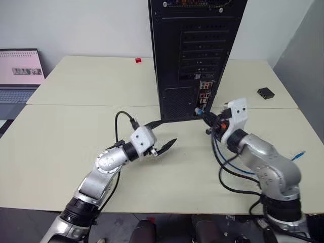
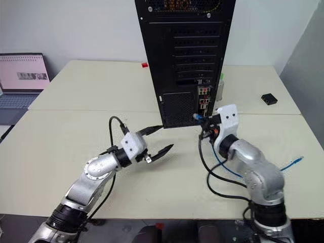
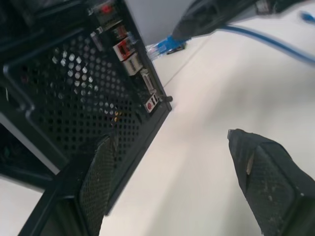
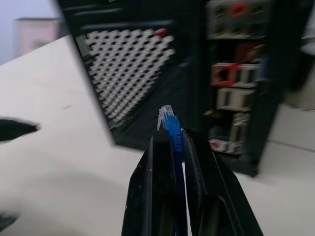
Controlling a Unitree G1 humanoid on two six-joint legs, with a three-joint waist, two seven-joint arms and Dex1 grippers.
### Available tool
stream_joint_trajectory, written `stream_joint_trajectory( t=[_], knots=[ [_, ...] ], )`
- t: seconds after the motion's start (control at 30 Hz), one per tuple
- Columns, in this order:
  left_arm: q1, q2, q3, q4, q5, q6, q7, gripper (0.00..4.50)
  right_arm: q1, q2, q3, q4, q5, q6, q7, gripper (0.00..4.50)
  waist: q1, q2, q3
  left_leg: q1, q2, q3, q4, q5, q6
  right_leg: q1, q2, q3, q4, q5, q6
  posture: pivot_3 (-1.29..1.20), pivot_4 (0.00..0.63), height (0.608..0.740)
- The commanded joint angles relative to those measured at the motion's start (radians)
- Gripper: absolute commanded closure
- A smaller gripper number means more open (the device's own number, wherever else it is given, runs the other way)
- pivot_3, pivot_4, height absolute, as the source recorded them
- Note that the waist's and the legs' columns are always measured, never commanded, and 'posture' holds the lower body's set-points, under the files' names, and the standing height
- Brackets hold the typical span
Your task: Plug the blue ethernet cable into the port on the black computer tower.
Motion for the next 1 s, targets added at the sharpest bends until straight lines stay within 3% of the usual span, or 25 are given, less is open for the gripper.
stream_joint_trajectory(
  t=[0.03,0.3,1.0],
  knots=[
    [-0.05,-0.043,0.043,-0.087,-0.038,0.201,0.064,0.73,-0.039,0.072,0.028,0.016,-0.125,-0.084,-0.127,4.5,0.0,0.0,0.0,0.0,0.0,0.0,0.0,0.0,0.0,0.0,0.0,0.0,0.0,0.0,0.0,0.0,0.15,0.74],
    [-0.1,-0.095,0.074,-0.141,-0.037,0.365,0.102,0.73,-0.095,0.185,0.046,0.103,-0.235,-0.139,-0.213,4.5,0.001,0.0,0.0,0.0,0.0,0.0,-0.001,0.0,-0.001,-0.001,0.0,0.001,-0.001,0.0,0.0,0.0,0.15,0.74],
    [-0.113,-0.127,0.061,-0.145,0.068,0.341,0.077,0.73,-0.123,0.252,0.022,0.19,-0.31,-0.186,-0.22,4.5,0.001,0.0,0.0,0.0,0.0,0.001,-0.001,0.0,0.0,-0.001,0.0,0.002,-0.001,0.0,0.0,0.0,0.15,0.74]
  ],
)
